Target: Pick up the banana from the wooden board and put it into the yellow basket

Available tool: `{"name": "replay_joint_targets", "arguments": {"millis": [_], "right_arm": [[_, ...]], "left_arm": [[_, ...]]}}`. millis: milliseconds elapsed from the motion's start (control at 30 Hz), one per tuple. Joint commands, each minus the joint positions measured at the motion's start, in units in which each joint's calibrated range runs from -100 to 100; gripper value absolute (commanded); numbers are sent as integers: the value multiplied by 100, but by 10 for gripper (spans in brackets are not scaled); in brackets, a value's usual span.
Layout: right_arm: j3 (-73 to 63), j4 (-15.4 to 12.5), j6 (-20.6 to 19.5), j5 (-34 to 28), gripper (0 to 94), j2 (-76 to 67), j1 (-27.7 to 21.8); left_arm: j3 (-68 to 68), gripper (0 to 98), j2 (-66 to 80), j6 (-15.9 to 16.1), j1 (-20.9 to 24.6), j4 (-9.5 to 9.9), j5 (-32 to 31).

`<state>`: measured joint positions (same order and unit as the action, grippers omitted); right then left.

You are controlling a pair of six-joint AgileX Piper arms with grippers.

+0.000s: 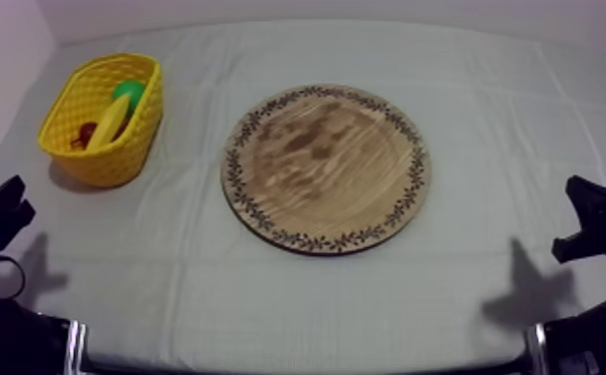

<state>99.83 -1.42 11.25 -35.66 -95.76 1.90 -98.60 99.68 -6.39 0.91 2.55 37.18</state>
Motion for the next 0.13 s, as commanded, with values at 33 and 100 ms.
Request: {"name": "replay_joint_targets", "arguments": {"millis": [33, 100], "right_arm": [[5, -2, 0, 1, 2, 0, 1], [5, -2, 0, 1, 2, 0, 1]], "left_arm": [[-49, 1, 3, -546, 3, -5, -196], [-67, 1, 4, -535, 5, -7, -248]]}}
